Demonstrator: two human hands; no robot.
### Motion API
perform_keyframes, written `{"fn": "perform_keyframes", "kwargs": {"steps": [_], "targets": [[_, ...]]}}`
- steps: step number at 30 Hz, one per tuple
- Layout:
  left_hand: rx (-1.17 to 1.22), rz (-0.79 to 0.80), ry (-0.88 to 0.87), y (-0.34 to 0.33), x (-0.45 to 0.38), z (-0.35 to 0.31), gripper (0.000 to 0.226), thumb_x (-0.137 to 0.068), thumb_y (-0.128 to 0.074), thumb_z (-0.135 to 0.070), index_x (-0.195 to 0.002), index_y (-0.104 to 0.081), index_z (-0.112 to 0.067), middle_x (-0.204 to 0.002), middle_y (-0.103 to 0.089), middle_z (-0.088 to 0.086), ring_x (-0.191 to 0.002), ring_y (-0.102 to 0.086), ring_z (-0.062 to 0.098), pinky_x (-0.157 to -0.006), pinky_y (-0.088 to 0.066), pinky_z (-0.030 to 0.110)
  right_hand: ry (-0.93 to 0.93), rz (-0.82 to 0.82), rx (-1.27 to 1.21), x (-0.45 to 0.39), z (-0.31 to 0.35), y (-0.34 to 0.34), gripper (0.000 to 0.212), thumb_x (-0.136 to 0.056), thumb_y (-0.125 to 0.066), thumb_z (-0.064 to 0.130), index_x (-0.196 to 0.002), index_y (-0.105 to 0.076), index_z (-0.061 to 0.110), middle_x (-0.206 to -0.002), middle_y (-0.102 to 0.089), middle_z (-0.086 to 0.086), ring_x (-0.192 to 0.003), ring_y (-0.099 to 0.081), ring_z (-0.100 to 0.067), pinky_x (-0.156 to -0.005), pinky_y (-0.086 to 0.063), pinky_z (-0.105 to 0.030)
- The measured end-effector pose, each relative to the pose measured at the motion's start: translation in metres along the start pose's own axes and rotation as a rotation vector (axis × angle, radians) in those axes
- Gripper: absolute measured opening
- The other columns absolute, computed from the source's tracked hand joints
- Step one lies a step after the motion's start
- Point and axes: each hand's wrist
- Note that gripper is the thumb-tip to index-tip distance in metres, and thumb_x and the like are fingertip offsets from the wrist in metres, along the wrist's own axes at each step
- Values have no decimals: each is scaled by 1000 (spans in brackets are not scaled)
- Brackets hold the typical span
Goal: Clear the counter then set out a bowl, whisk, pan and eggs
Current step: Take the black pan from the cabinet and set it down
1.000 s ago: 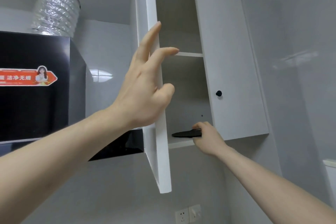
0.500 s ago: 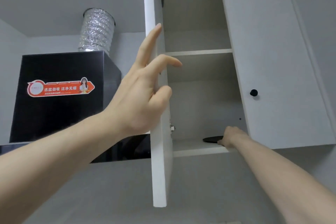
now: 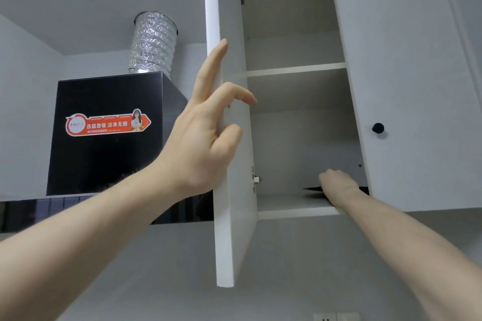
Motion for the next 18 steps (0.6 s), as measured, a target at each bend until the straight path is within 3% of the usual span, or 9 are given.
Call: {"fn": "perform_keyframes", "kwargs": {"steps": [2,4,5,7,11,14,15,16,18], "targets": [[8,-2,-4,-1,0,-1,45,-73,-45,-3,-111,-63,-19,-170,-2,-13,-118,-39,18,-88,-31,19,22,-34,32,1,-1,3,36,-86,-51,-14,-108,-70,6,-111,-72,-12,-101,-70,-32,-74,-50,-37],[23,-4,-19,0,1,0,46,-73,-45,-1,-111,-63,-19,-170,-1,-11,-120,-39,-11,-91,-32,15,60,-84,66,1,1,8,33,-85,-52,-12,-101,-68,11,-109,-72,-10,-99,-70,-31,-71,-48,-36],[31,-6,-31,0,1,0,46,-73,-45,1,-110,-63,-18,-170,-2,-10,-125,-32,-24,-93,-31,8,82,-114,81,2,2,13,31,-86,-52,-10,-101,-67,13,-109,-72,-10,-99,-70,-31,-71,-47,-36],[39,-3,-51,-1,1,3,48,-72,-44,4,-110,-63,-17,-171,-3,-7,-133,-16,-31,-95,-24,-3,109,-168,99,2,7,21,31,-89,-51,-7,-107,-67,12,-112,-71,-9,-102,-70,-32,-70,-43,-36],[38,3,-44,-2,1,3,47,-72,-44,3,-110,-63,-18,-170,-3,-10,-144,-12,-19,-97,-21,-5,114,-203,99,1,18,32,31,-91,-51,-5,-113,-67,10,-117,-70,-10,-106,-68,-32,-72,-42,-36],[33,3,-7,-1,2,-2,45,-73,-44,1,-109,-64,-18,-170,-3,-12,-124,-36,-23,-93,-27,-1,85,-208,89,0,22,35,29,-96,-49,3,-118,-67,11,-121,-69,-10,-110,-66,-30,-74,-42,-35],[31,2,10,-1,2,-2,44,-73,-45,-1,-109,-64,-19,-170,-3,-14,-121,-45,-12,-92,-30,4,76,-205,82,1,22,36,27,-96,-50,6,-116,-68,11,-119,-70,-9,-108,-67,-30,-74,-43,-34],[28,0,26,0,2,-3,44,-74,-44,-2,-109,-63,-19,-169,-2,-17,-119,-47,10,-89,-33,11,78,-199,75,1,22,37,25,-95,-52,9,-114,-69,12,-117,-71,-9,-106,-69,-30,-73,-44,-34],[20,-5,44,0,3,-4,43,-74,-44,-4,-109,-63,-21,-168,-1,-21,-114,-33,34,-85,-33,19,90,-184,76,2,23,38,21,-95,-57,12,-112,-69,12,-115,-72,-8,-104,-70,-30,-75,-49,-35]]}}
Point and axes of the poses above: each hand's wrist, its own x-axis away from the middle knuckle, its own y-axis out of the back of the hand, z = x × y
